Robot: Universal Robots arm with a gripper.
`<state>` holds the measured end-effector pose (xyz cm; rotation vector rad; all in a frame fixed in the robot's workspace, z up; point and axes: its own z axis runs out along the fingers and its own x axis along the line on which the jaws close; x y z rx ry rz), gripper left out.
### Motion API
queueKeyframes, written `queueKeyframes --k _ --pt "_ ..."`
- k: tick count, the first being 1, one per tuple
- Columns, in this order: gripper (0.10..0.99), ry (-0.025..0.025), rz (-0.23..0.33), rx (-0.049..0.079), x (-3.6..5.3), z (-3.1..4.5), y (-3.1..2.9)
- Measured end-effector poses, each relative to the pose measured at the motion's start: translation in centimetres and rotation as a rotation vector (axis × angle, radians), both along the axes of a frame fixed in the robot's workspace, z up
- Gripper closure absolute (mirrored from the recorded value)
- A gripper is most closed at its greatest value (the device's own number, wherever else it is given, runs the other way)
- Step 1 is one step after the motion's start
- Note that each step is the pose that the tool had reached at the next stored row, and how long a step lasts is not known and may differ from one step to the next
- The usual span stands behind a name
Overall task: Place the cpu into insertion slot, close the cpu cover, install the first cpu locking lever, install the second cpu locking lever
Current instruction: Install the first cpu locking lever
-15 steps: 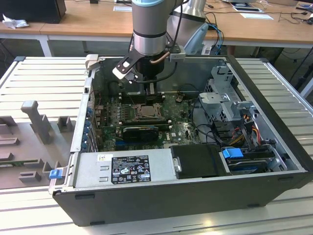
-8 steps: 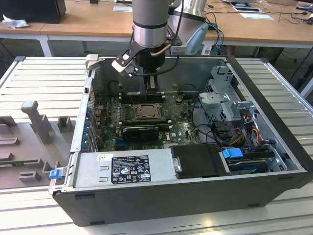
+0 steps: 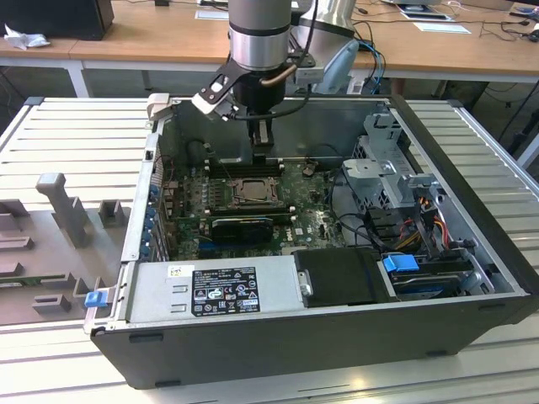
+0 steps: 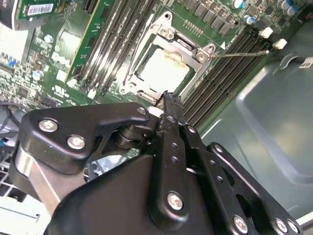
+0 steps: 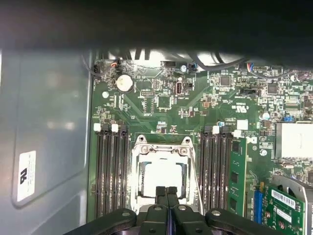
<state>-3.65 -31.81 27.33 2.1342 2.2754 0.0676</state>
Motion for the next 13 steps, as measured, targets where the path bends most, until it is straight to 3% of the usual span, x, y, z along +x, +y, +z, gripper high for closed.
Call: queueKeyframes --k 3,9,13 --pt "0.980 0.0000 0.106 0.000 0.00 0.00 0.00" --pt "0.980 0.0000 0.169 0.000 0.00 0.00 0.00" --pt "0.980 0.0000 0.182 0.000 0.00 0.00 0.00"
